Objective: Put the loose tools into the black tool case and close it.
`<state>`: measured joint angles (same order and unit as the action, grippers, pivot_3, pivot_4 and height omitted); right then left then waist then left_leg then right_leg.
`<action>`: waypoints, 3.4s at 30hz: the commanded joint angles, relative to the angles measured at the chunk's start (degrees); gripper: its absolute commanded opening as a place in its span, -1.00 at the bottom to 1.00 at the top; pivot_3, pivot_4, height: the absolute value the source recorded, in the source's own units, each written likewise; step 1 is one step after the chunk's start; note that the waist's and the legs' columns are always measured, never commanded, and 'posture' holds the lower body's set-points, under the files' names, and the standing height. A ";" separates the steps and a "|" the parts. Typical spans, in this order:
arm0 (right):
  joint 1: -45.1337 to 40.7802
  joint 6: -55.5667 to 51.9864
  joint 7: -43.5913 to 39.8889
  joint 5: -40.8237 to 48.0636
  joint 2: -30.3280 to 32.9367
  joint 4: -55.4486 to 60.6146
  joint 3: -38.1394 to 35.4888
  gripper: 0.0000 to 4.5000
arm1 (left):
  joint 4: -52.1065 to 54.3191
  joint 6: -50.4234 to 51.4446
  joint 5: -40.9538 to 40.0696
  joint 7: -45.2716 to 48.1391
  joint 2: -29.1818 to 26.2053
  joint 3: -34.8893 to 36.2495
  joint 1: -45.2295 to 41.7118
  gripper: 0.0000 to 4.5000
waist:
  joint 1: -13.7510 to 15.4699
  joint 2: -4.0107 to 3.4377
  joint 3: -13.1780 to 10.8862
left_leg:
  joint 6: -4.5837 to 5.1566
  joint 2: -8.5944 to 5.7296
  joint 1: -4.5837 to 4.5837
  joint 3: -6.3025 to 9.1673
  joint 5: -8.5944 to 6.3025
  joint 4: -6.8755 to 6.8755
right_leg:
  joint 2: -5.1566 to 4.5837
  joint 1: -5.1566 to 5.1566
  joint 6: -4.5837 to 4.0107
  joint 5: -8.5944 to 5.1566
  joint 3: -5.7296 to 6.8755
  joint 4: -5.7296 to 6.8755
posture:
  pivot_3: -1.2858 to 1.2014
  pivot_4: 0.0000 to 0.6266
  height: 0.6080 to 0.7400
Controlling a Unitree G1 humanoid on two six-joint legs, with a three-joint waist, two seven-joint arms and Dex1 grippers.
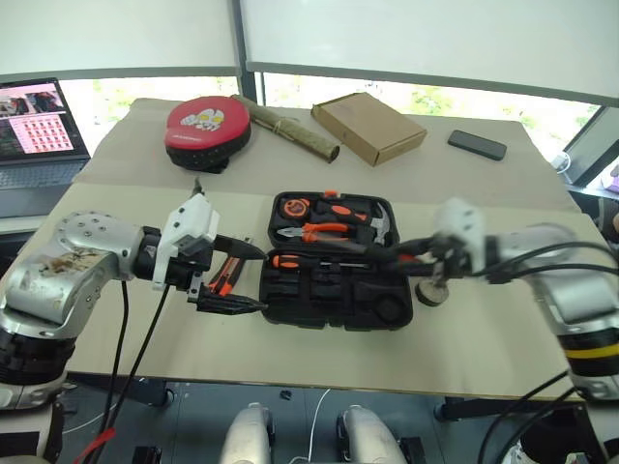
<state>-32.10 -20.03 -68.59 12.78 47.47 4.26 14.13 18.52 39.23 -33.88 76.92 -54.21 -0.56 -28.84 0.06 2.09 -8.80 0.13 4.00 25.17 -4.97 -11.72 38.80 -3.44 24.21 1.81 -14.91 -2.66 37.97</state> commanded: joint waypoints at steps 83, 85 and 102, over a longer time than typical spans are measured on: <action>-8.91 -25.28 -3.05 18.36 -7.58 13.56 -15.85 -0.21 | -1.64 -0.94 5.68 -12.79 -2.79 21.39 22.63 1.00 | -0.70 -0.02 -0.03 | 0.00 0.08 0.03 0.02 -0.01 -0.24 | 0.00 0.09 -0.06 -0.02 0.11 0.01 | 0.03 -0.52 1.00; -7.74 -25.96 -3.40 21.29 -6.36 16.72 -16.97 0.10 | 0.03 -0.69 7.52 -13.46 -1.74 30.99 34.07 1.00 | -1.38 -0.02 -0.03 | -0.01 0.12 0.01 -0.01 -0.01 -0.29 | -0.02 0.12 -0.08 -0.01 0.10 -0.02 | 0.03 -0.52 1.00; 3.80 -25.31 7.03 24.13 -2.74 26.02 -19.00 0.96 | -28.34 -12.43 23.73 -9.15 -10.23 6.13 9.03 1.00 | 0.75 0.06 -0.05 | -0.20 0.13 -0.27 -0.16 0.09 -0.61 | -0.09 0.06 -0.39 -0.15 0.26 -0.05 | 0.03 -0.52 1.00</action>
<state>-29.30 -45.15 -63.31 35.11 43.73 26.42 -1.76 -3.39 29.21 -15.09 65.65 -64.09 12.08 -12.88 0.80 2.14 -8.85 -0.06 4.11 24.92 -5.16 -11.63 38.17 -3.51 24.28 1.42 -15.07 -2.42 37.96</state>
